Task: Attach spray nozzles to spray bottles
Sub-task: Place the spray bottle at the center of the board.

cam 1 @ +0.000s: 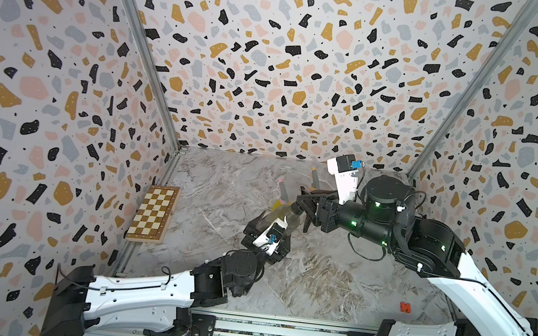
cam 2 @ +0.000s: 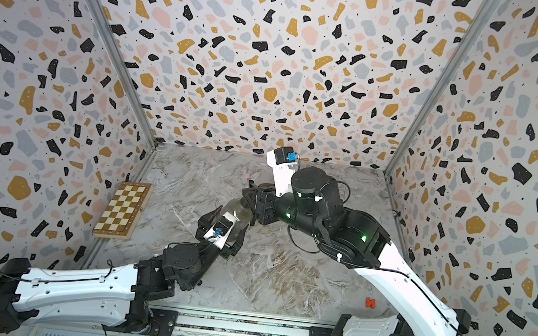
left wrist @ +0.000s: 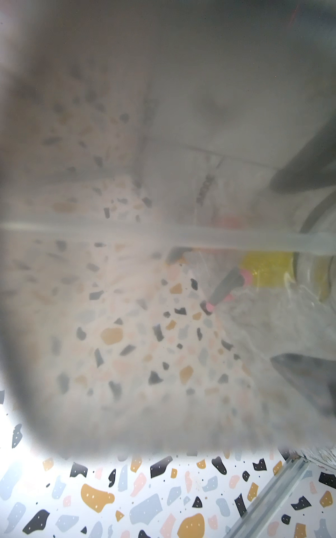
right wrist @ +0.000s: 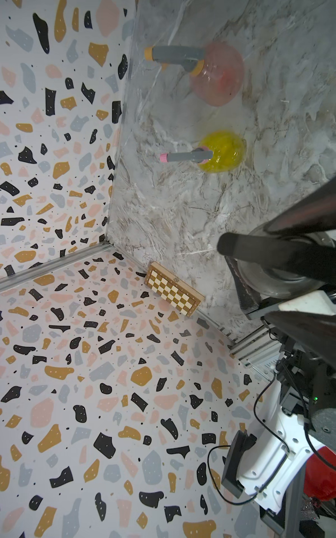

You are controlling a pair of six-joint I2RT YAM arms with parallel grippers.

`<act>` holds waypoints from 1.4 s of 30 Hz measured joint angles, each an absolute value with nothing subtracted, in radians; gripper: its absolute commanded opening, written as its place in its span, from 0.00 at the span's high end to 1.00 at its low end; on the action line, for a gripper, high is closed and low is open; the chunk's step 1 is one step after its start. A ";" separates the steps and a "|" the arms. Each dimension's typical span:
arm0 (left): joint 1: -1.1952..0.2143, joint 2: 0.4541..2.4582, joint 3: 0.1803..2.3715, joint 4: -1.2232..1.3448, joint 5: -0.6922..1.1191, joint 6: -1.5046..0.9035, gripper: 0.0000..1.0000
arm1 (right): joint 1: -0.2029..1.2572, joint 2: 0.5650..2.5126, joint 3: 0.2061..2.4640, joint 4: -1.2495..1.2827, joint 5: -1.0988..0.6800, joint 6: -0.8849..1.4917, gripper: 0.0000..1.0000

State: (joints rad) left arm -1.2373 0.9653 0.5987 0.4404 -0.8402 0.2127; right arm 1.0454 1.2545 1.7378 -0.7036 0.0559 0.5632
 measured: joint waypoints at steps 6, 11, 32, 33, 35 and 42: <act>-1.237 0.967 0.599 0.444 -0.875 0.213 1.00 | 1.046 1.242 1.708 -0.703 0.051 0.576 0.75; -1.237 0.975 0.599 0.420 -0.881 0.189 0.43 | 1.045 1.241 1.691 -0.704 0.064 0.574 0.93; -1.238 0.694 0.683 -0.019 -0.495 -0.158 0.01 | 0.903 1.028 1.216 -0.455 0.318 0.383 1.00; -1.238 0.656 0.683 -0.038 -0.487 -0.173 0.01 | 0.891 1.017 1.163 -0.424 0.323 0.369 1.00; -1.238 0.582 0.683 -0.072 -0.479 -0.192 0.01 | 0.867 1.009 1.040 -0.347 0.330 0.340 1.00; -1.239 0.435 0.683 -0.186 -0.496 -0.234 0.01 | 0.833 1.086 0.832 -0.134 0.331 0.285 1.00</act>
State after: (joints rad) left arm -1.2392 0.4355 0.6830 -0.1864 -0.4957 -0.2344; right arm 0.8330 1.0859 0.8322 -0.1341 0.3309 0.2848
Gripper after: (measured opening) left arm 0.987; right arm 0.158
